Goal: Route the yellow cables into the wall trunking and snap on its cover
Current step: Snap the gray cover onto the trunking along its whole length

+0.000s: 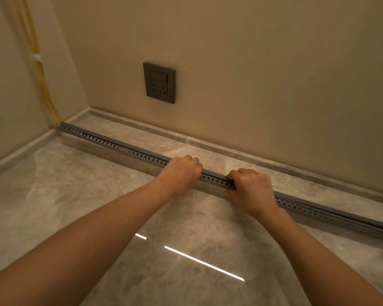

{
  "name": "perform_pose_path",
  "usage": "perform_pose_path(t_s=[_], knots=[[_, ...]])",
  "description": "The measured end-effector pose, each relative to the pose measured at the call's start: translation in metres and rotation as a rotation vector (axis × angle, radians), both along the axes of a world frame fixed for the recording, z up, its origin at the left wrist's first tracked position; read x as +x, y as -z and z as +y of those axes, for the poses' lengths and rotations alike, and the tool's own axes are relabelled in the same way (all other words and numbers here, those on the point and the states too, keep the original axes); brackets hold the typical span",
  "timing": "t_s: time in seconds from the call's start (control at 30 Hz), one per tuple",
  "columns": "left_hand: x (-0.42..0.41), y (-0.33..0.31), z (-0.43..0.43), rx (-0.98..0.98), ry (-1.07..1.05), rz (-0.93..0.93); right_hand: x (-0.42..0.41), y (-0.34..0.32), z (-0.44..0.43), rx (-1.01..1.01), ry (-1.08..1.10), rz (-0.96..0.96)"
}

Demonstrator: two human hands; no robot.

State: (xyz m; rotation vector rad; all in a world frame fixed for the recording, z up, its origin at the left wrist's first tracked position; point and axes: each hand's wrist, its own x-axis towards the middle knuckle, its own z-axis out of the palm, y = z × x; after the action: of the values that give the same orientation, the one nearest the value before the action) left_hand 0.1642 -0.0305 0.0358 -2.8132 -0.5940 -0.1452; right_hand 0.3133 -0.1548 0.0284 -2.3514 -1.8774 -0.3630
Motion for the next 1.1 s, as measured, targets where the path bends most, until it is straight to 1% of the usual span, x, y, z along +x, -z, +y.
perform_pose_path(t_s=[0.07, 0.13, 0.23, 0.33, 0.4, 0.5, 0.6, 0.7, 0.83, 0.93, 1.03, 1.1], knots=[[0.003, 0.001, -0.006, -0.017, -0.033, -0.034, 0.002, -0.001, 0.001, 0.009, -0.026, 0.001], [0.009, 0.003, -0.014, -0.014, -0.020, -0.065, 0.003, -0.002, -0.001, 0.010, -0.045, 0.000], [0.025, 0.008, -0.030, 0.004, 0.035, -0.048, 0.004, -0.003, -0.001, 0.031, -0.074, 0.024], [0.040, 0.007, -0.046, -0.024, -0.002, -0.042, 0.005, -0.003, -0.004, 0.107, -0.109, 0.060], [0.044, 0.004, -0.050, -0.005, -0.009, -0.006, 0.005, -0.002, -0.005, 0.135, -0.117, 0.064], [0.046, 0.000, -0.051, 0.080, 0.025, 0.116, 0.011, 0.002, -0.007, 0.139, -0.156, 0.098], [0.045, -0.003, -0.050, 0.107, 0.037, 0.191, 0.012, 0.005, -0.006, 0.140, -0.189, 0.104], [0.049, -0.006, -0.054, 0.093, 0.023, 0.219, 0.015, 0.008, -0.007, 0.140, -0.175, 0.114], [0.049, -0.008, -0.055, 0.078, 0.030, 0.235, 0.014, 0.011, -0.009, 0.117, -0.103, 0.118], [0.047, -0.008, -0.054, 0.071, 0.074, 0.243, 0.014, 0.011, -0.014, 0.093, -0.053, 0.162], [0.048, -0.009, -0.050, 0.077, 0.118, 0.248, 0.020, 0.007, -0.025, 0.062, -0.063, 0.246], [0.049, -0.009, -0.048, 0.080, 0.134, 0.240, 0.028, 0.004, -0.033, 0.010, -0.070, 0.253]])
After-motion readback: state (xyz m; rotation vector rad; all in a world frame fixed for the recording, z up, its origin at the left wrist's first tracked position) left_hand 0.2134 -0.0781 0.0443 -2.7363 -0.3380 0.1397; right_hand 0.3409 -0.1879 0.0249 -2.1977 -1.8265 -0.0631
